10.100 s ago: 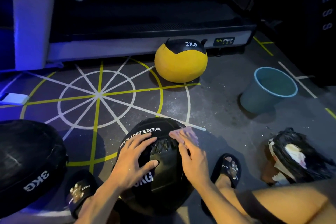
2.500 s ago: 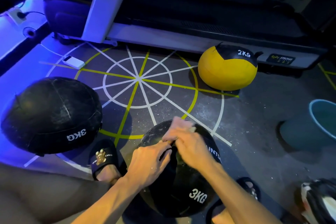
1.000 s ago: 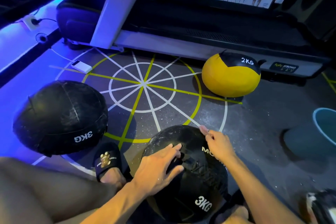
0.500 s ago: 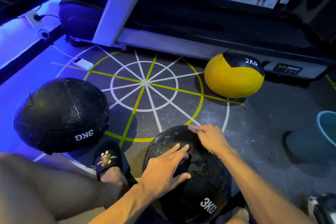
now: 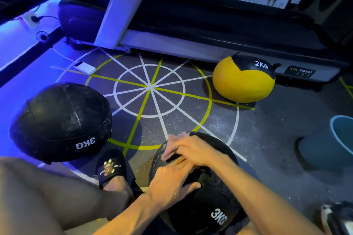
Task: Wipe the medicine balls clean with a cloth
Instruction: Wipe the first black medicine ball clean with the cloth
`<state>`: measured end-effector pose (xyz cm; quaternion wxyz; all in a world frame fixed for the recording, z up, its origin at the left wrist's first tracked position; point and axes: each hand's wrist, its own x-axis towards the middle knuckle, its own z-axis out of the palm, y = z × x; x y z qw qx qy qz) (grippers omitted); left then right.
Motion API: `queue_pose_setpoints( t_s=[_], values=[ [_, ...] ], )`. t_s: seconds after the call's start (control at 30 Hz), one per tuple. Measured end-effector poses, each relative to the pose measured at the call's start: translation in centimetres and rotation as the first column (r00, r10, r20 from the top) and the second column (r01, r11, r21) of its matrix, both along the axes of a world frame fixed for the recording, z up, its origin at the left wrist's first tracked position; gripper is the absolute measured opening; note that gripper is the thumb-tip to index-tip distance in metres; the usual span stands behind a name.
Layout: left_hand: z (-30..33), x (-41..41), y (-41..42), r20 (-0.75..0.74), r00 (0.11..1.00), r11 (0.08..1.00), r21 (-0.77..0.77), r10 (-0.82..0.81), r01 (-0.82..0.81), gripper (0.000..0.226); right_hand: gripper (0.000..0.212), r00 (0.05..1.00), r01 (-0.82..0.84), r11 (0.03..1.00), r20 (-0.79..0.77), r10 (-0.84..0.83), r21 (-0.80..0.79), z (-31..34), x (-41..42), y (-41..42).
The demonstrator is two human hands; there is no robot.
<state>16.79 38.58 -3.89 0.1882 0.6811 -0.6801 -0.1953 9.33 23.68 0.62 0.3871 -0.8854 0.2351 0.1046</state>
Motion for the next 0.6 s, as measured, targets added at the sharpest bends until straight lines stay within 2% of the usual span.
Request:
queue_pose_setpoints(
  t_s=[0.07, 0.13, 0.17, 0.2, 0.27, 0.3, 0.37, 0.47, 0.5, 0.6],
  values=[
    [-0.4, 0.1, 0.1, -0.047, 0.999, 1.000, -0.022, -0.020, 0.019, 0.044, 0.044, 0.987, 0.158, 0.987, -0.007, -0.158, 0.001, -0.4, -0.7, -2.6],
    [-0.7, 0.4, 0.1, -0.071, 0.997, 0.999, -0.034, -0.015, 0.013, 0.042, 0.034, 0.934, 0.350, 0.933, -0.040, -0.354, -0.077, -1.2, -1.5, -4.8],
    [-0.7, 0.4, 0.1, -0.078, 0.997, 0.999, -0.034, -0.012, 0.010, 0.042, 0.034, 0.927, 0.365, 0.925, -0.046, -0.371, -0.101, -1.3, -1.6, -4.6],
    [-0.8, 0.6, 0.0, -0.078, 0.997, 0.999, -0.032, -0.013, 0.010, 0.042, 0.038, 0.949, 0.309, 0.947, -0.040, -0.314, -0.090, -1.2, -1.3, -3.7],
    [-0.9, 0.7, -0.1, -0.075, 0.997, 1.000, -0.023, -0.010, 0.008, 0.044, 0.047, 0.991, 0.137, 0.991, 0.001, -0.137, -0.001, -0.7, -0.4, -1.4],
    [-0.9, 0.8, -0.1, -0.077, 0.997, 1.000, -0.027, -0.012, 0.010, 0.045, 0.049, 0.995, 0.102, 0.993, 0.010, -0.103, 0.061, -0.2, -0.5, -0.8],
    [-0.9, 0.9, -0.1, -0.101, 0.994, 0.999, -0.038, -0.028, 0.024, 0.044, 0.051, 0.975, 0.208, 0.959, 0.038, -0.219, 0.190, -0.3, -1.5, -1.9],
    [-1.3, 1.1, -0.1, -0.145, 0.989, 0.998, -0.058, -0.041, 0.033, 0.043, 0.044, 0.849, 0.503, 0.844, 0.077, -0.523, 0.186, -1.6, -4.5, -4.1],
    [-1.4, 1.2, 0.0, -0.153, 0.987, 0.997, -0.064, -0.040, 0.031, 0.044, 0.044, 0.830, 0.534, 0.833, 0.094, -0.549, 0.147, -1.5, -5.1, -4.0],
    [-1.3, 1.7, -0.3, -0.150, 0.988, 0.997, -0.079, -0.034, 0.022, 0.048, 0.051, 0.862, 0.469, 0.880, 0.182, -0.473, 0.067, -0.9, -5.8, -1.8]
  ],
)
